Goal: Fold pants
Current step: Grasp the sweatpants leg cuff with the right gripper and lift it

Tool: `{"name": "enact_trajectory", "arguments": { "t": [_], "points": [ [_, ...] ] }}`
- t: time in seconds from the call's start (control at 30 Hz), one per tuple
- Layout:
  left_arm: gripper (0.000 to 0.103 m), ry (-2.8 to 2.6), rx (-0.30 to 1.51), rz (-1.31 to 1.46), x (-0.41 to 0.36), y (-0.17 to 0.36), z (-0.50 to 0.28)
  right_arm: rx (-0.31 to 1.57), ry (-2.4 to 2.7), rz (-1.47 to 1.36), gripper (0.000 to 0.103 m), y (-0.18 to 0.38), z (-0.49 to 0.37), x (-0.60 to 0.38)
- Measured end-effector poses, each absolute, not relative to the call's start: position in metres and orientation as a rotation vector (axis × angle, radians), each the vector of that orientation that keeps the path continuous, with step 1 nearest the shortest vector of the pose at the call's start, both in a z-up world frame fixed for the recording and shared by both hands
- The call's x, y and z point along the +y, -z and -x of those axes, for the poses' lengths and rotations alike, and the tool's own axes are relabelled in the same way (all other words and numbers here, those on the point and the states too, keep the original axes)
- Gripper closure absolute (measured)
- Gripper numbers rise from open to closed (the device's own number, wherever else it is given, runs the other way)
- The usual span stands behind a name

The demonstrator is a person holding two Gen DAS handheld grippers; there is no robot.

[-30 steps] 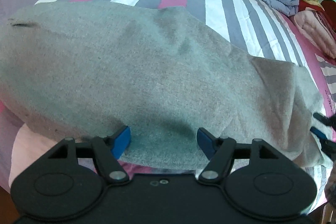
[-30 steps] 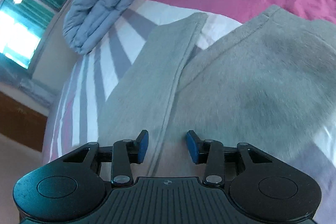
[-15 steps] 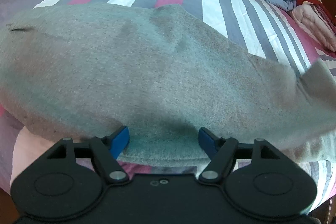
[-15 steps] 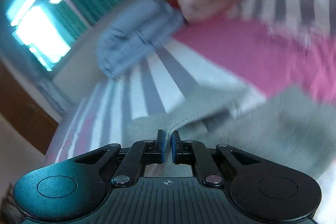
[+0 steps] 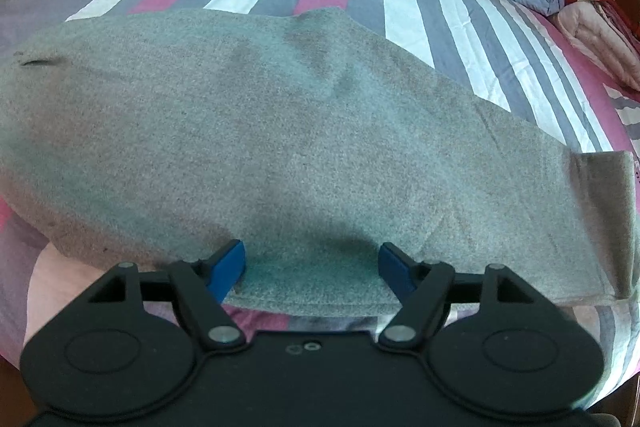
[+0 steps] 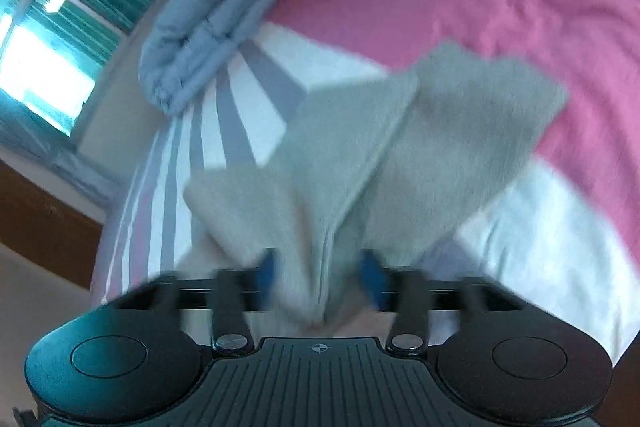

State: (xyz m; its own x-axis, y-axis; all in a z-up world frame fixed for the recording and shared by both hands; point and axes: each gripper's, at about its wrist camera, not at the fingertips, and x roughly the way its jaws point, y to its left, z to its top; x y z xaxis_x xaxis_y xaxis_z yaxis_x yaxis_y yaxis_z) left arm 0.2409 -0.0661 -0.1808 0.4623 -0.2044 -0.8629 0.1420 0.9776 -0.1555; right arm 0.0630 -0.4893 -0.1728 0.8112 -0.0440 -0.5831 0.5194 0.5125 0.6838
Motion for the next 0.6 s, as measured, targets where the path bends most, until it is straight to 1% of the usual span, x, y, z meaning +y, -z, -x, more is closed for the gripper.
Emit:
{"name": "enact_trajectory", "arguments": {
  "t": [0.07, 0.2, 0.23, 0.27, 0.3, 0.33, 0.37, 0.47, 0.6],
  "points": [
    [0.037, 0.213, 1.068, 0.064, -0.066, 0.181, -0.241, 0.542, 0.388, -0.977, 0.043, 0.171, -0.073, -0.503],
    [0.037, 0.209, 1.071, 0.070, -0.066, 0.181, -0.241, 0.575, 0.404, -1.037, 0.043, 0.187, -0.093, -0.536],
    [0.037, 0.207, 1.071, 0.070, -0.066, 0.181, -0.241, 0.578, 0.410, -1.043, 0.048, 0.190, -0.097, -0.539],
    [0.036, 0.205, 1.071, 0.070, -0.066, 0.182, -0.241, 0.580, 0.415, -1.046, 0.057, 0.193, -0.103, -0.543],
    [0.036, 0.204, 1.071, 0.069, -0.067, 0.182, -0.241, 0.578, 0.431, -1.045, 0.064, 0.196, -0.111, -0.547],
    [0.036, 0.203, 1.071, 0.066, -0.067, 0.182, -0.241, 0.570, 0.448, -1.049, 0.081, 0.197, -0.111, -0.551],
    [0.036, 0.202, 1.071, 0.062, -0.068, 0.182, -0.241, 0.567, 0.461, -1.060, 0.090, 0.199, -0.115, -0.554],
    [0.034, 0.204, 1.073, 0.058, -0.068, 0.182, -0.241, 0.549, 0.463, -1.068, 0.095, 0.195, -0.121, -0.558],
    [0.034, 0.204, 1.072, 0.055, -0.068, 0.182, -0.241, 0.379, 0.400, -0.874, 0.097, 0.131, -0.103, -0.543]
  ]
}}
